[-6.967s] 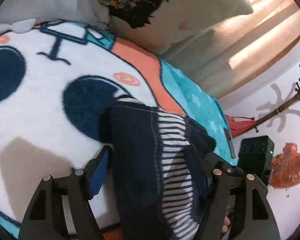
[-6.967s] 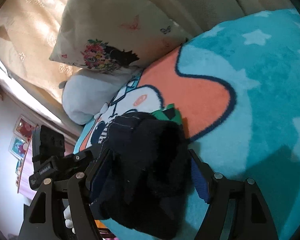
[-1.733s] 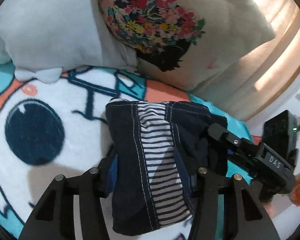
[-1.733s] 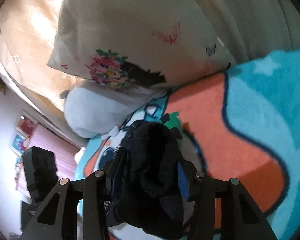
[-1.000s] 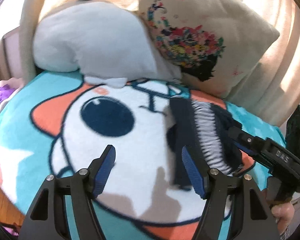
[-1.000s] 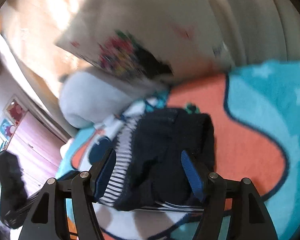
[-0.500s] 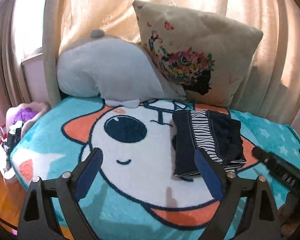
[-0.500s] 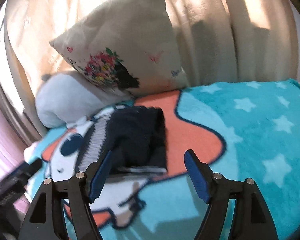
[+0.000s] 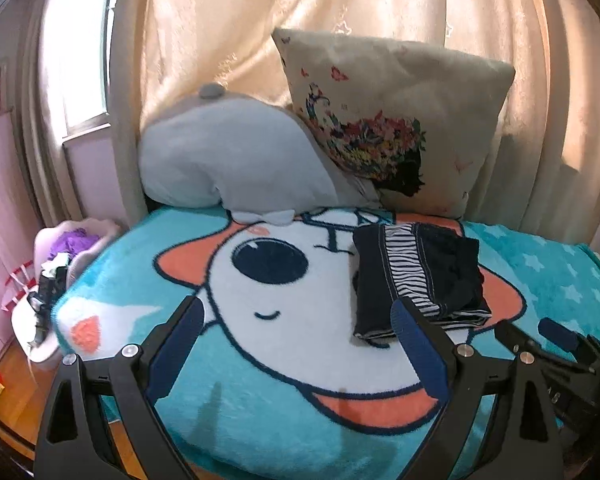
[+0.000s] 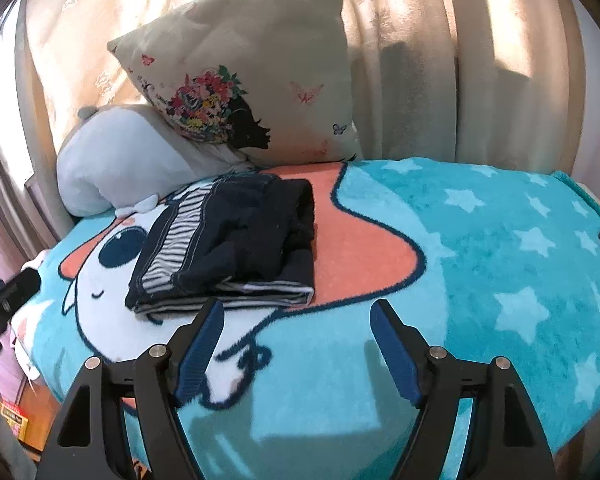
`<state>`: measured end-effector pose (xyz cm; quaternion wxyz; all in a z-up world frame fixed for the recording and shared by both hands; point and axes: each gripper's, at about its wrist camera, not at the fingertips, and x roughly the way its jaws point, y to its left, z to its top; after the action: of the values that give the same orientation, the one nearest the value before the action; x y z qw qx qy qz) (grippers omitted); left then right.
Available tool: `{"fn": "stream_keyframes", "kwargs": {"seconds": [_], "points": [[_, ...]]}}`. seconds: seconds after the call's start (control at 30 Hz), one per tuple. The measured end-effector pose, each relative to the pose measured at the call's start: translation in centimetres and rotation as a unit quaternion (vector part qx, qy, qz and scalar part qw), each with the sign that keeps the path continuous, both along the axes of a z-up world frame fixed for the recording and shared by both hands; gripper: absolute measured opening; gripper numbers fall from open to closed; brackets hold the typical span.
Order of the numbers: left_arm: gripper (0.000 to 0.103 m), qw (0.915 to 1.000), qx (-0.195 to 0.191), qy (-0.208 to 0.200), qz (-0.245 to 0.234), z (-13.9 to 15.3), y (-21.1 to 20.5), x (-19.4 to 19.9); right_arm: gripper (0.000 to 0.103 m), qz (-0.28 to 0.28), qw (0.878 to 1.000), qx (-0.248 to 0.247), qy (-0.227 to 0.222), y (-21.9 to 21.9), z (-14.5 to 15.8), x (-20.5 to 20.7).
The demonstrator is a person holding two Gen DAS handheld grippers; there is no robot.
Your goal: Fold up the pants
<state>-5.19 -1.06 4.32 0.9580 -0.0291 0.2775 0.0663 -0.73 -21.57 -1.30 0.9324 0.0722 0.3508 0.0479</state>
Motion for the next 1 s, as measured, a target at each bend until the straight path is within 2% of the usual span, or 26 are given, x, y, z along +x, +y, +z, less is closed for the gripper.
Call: {"fn": "stream_keyframes", "kwargs": {"seconds": [0.17,0.3,0.53,0.87,1.0], "points": [[0.094,1.0,0.0,-0.009,0.002,0.1,0.0,-0.9,0.08,0.011,1.0,-0.014,0.001,1.0,-0.1,-0.5],[0.098,0.9998,0.007,-0.01,-0.016,0.0,-0.3,-0.9,0.08,0.016,1.0,-0.025,0.002,1.7,-0.3,-0.5],[0.099,0.9989,-0.01,0.031,-0.035,-1.1,-0.4,0.4,0.081,0.015,0.999,-0.05,0.007,2.4,-0.7,-0.2],[0.099,0.9964,-0.03,0.065,-0.045,-2.2,-0.3,1.3,0.082,0.008,0.999,-0.048,0.023,2.1,-1.3,0.5],[0.099,0.9928,-0.049,0.099,-0.047,-3.3,0.1,2.5,0.082,0.007,0.999,-0.046,0.028,1.9,-1.5,0.7]]}}
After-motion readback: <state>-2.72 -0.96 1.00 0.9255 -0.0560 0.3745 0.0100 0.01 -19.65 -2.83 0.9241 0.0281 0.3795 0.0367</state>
